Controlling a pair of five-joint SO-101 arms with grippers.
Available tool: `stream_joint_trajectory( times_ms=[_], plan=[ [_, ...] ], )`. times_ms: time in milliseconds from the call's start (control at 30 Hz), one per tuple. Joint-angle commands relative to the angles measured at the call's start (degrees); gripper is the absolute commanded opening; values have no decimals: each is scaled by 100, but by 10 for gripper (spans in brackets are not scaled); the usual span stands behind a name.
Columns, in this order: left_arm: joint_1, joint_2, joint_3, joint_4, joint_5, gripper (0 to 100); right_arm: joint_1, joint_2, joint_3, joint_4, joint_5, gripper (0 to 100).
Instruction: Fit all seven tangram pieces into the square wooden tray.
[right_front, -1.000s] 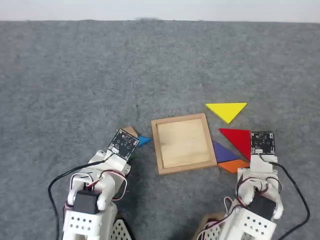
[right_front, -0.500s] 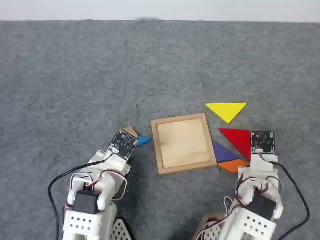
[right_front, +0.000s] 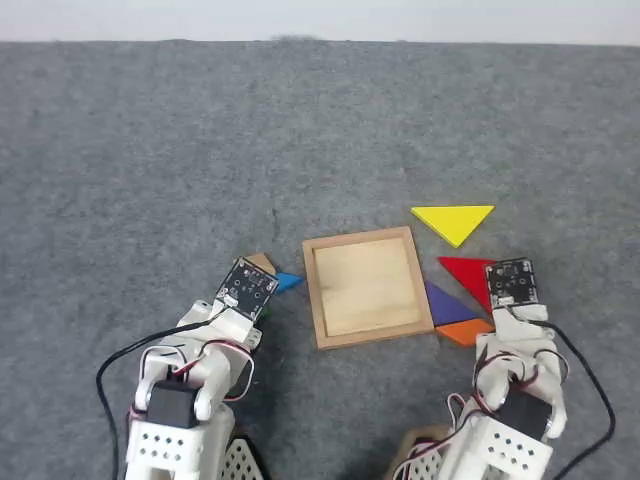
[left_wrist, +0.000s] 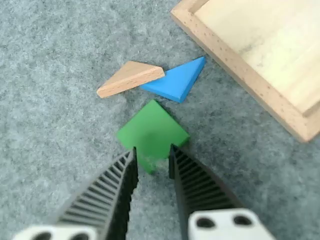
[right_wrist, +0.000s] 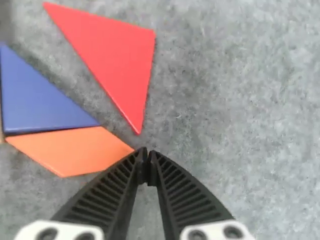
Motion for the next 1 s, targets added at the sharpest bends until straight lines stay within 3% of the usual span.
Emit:
stream_joint_trajectory(
  times_ms=[0, 100, 233, 667, 967],
  plan=[
    [-35, -70, -66, -9, -44, 98, -110, -92, -923, 286, 70, 56],
    [-35, -70, -66, -9, -44, 98, -382, 22, -1547, 514, 70, 121],
    [-35, -70, -66, -9, -44, 98, -629, 1130, -2207, 365, 79, 120],
    [-35, -70, -66, -9, -44, 98, -2044, 7943, -5820, 198, 237, 124],
    [-35, -70, -66, -9, -44, 98, -2079, 9974, -6919, 198, 642, 363]
  ],
)
